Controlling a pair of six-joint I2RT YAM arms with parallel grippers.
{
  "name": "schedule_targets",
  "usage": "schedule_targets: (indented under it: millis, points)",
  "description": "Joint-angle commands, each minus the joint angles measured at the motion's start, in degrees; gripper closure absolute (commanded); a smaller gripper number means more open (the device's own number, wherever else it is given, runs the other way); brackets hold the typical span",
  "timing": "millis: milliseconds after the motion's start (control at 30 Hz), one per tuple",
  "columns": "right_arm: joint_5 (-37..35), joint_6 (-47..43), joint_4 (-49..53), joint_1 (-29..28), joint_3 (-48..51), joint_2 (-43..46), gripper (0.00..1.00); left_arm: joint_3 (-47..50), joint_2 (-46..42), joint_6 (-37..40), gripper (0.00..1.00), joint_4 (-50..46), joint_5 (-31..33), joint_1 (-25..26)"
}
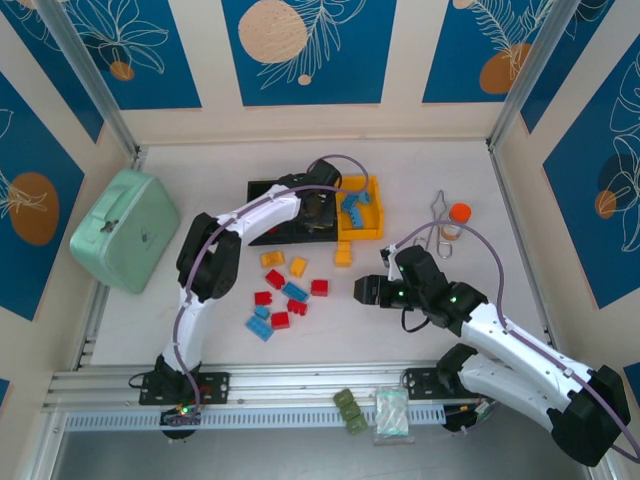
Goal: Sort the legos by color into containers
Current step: Place the lego in the container.
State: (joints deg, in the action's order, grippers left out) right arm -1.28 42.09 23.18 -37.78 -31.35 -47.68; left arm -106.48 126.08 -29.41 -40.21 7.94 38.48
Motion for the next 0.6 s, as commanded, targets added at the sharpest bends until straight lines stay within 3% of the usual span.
schedule_targets:
  millis: [0,267,567]
  points:
    - [0.4,0.6,0.2,0.3,0.6,0.5,0.41,-2.0,-1.6,0.9,0.53,-2.2,1.0,-0.1]
    - [-0.7,1.4,1.7,0.4,-1.5,-2.4,0.40,2.2,-9.9,1.8,0.50,-0.1,-0.8,0.9]
    - [-7.8,2.6,5.6,0.1,-5.6,-8.4,0.35,25.4,-29.9,2.2,0.43,10.3,-11.4,1.7]
